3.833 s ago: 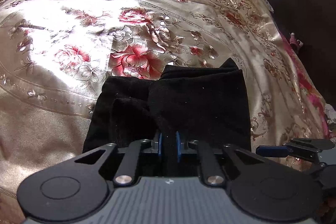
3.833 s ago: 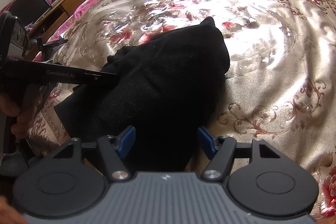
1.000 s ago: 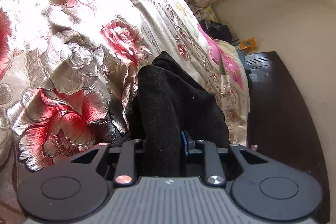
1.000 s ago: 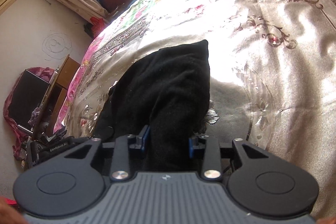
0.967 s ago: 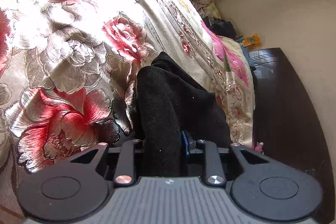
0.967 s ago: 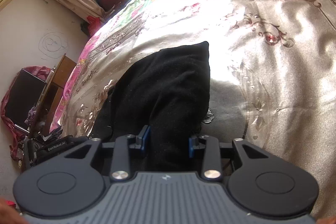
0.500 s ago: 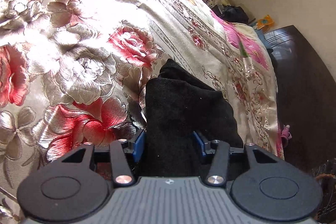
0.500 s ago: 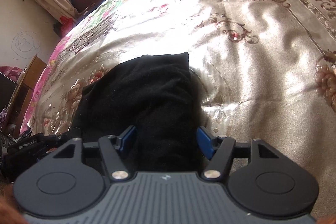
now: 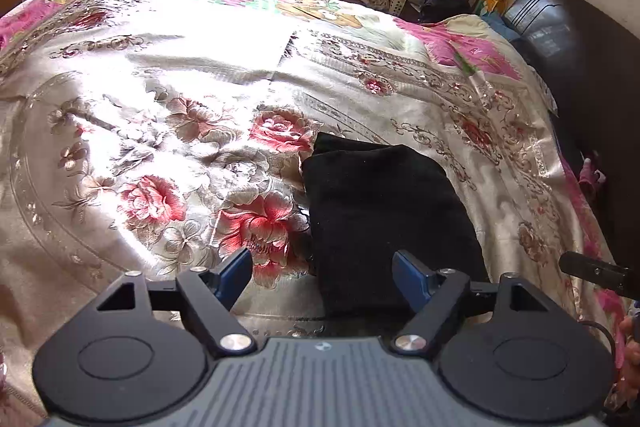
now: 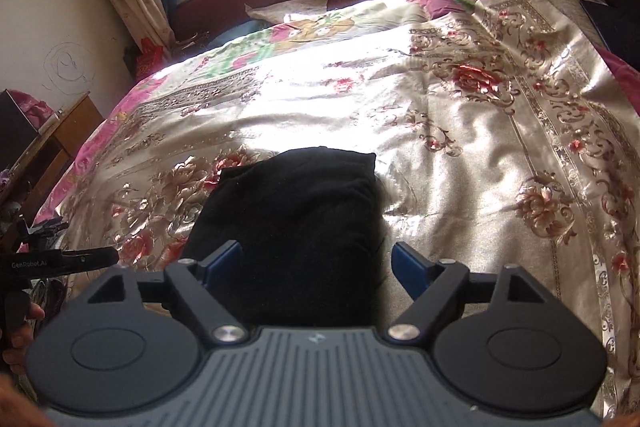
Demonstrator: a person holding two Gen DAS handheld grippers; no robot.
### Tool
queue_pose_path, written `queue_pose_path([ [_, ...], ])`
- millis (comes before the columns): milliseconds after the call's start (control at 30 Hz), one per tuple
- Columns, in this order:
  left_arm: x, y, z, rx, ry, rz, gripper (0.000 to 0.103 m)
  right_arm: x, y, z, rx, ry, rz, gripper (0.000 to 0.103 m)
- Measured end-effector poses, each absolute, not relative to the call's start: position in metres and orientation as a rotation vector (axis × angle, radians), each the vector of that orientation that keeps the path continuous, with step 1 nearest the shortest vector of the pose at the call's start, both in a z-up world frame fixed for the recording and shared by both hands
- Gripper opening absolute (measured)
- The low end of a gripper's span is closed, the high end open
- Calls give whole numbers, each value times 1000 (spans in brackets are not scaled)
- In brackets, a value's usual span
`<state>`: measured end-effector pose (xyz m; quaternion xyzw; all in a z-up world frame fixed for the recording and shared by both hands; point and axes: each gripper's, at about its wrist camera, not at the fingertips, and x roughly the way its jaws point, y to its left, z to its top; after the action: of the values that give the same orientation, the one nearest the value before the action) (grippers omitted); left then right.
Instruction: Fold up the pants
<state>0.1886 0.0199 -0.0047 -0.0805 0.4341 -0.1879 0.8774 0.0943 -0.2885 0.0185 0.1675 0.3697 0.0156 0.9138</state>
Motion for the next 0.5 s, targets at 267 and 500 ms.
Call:
queue_pose_path([
  [267, 115, 12, 14, 10, 858, -291, 103, 37, -253, 29, 258, 748, -15, 95],
  [500, 66, 8, 11, 74, 860, -218, 103, 1, -221, 22, 167, 758, -74, 100],
])
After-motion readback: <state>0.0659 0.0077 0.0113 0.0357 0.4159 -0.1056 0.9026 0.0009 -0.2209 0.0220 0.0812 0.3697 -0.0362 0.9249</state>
